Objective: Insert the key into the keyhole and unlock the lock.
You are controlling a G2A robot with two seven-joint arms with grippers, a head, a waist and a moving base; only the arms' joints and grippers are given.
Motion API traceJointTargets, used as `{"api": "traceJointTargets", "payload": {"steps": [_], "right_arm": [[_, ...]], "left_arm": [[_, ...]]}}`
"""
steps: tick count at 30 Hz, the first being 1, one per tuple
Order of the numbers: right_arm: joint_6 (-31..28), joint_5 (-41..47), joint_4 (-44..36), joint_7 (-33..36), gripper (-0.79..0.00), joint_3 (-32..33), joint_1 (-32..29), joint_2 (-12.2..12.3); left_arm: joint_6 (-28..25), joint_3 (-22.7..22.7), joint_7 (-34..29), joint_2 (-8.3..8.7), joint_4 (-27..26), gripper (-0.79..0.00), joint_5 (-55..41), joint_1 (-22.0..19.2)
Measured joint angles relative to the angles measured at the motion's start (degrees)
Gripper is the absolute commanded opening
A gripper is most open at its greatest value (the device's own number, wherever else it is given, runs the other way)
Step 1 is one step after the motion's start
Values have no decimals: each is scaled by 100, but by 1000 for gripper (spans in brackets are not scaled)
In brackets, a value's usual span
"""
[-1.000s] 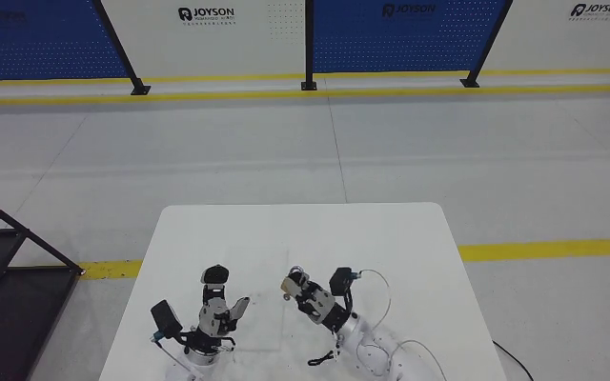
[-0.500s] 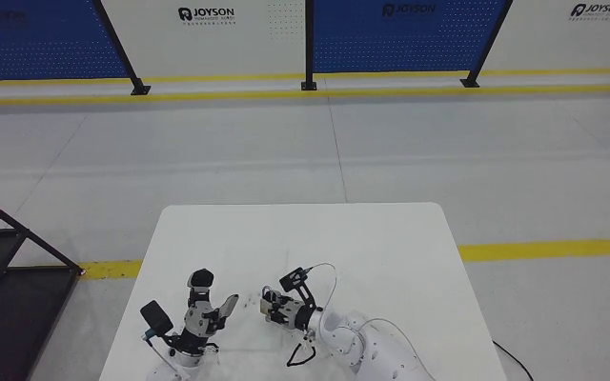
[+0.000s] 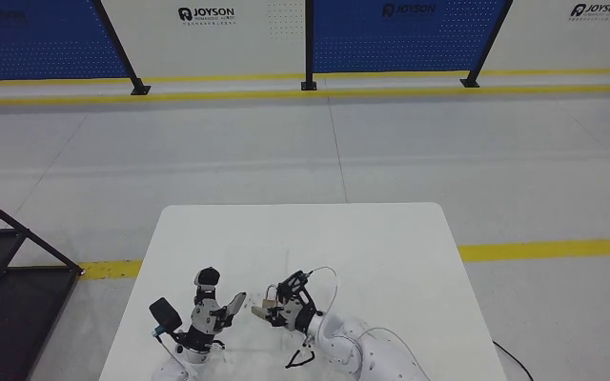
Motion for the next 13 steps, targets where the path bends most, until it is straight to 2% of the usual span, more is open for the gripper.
{"api": "traceJointTargets", "payload": {"steps": [2, 7, 13], "right_arm": [[-23, -137, -117, -179, 0, 83, -93, 49], [-199, -739, -665, -1174, 0, 520, -582, 277], [-1154, -1059, -1570, -2510, -1, 1398, -1508, 637]], "left_arm": [[34, 5, 30, 0, 7, 0, 7, -3], [121, 16, 90, 2, 15, 0, 24, 4], [143, 51, 178, -2, 57, 0, -31, -4]]}}
